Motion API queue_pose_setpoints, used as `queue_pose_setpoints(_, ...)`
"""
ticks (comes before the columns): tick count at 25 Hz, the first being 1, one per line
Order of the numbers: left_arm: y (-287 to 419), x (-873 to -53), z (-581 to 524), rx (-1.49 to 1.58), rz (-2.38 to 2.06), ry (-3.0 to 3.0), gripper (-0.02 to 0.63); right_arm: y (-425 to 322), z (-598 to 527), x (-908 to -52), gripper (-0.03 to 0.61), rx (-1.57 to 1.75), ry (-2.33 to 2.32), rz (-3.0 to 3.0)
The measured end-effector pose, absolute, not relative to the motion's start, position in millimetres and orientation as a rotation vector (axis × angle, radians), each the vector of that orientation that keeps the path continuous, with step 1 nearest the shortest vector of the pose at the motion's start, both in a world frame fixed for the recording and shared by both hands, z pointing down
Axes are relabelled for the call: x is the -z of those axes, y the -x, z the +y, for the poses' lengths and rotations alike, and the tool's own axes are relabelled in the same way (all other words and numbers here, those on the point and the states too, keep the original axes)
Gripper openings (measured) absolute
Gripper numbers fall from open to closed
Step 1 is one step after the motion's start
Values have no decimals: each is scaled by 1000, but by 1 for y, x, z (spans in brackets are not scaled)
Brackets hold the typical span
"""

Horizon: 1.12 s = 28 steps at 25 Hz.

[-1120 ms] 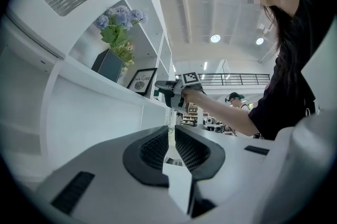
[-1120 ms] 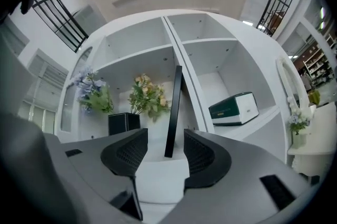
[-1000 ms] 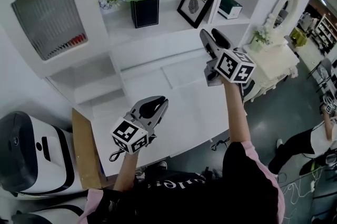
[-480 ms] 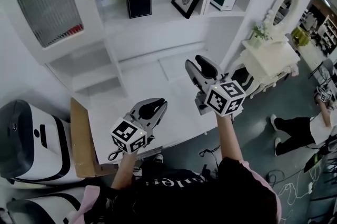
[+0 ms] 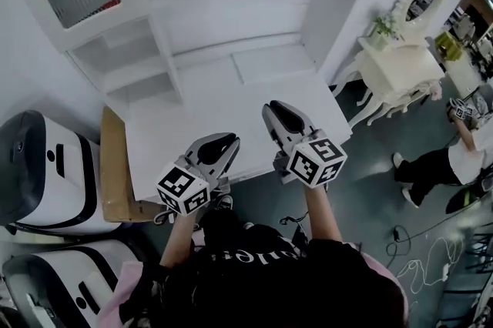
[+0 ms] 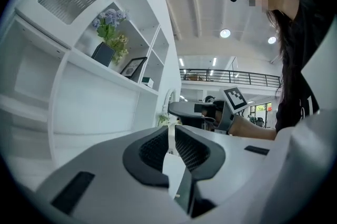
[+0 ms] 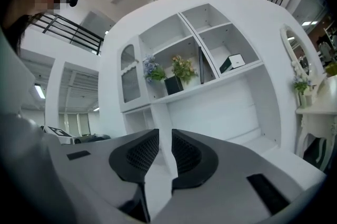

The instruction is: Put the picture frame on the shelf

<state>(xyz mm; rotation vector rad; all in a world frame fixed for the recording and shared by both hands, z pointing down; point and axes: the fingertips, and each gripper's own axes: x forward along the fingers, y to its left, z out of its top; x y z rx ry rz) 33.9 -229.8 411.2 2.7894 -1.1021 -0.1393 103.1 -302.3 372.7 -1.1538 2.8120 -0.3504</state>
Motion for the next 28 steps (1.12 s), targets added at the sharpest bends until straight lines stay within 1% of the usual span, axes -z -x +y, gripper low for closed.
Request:
queue_pose_setpoints(9, -63, -426, -167, 143, -1168, -2743, 49, -118, -221, -409, 87, 413, 1083, 2896)
queue_pose_setpoints(14, -67, -434, -141, 124, -1201, -2716, 49, -117, -188, -422, 87, 450, 1040, 2917)
queue_pose_setpoints(23, -82, -433, -127, 114, -1193, -2705, 49, -122, -170, -430, 83, 494, 1045, 2916)
queue_pose_setpoints(28, -77, -441, -118, 105, -1180, -2684, 49, -112, -161, -438, 83, 518, 1059, 2933)
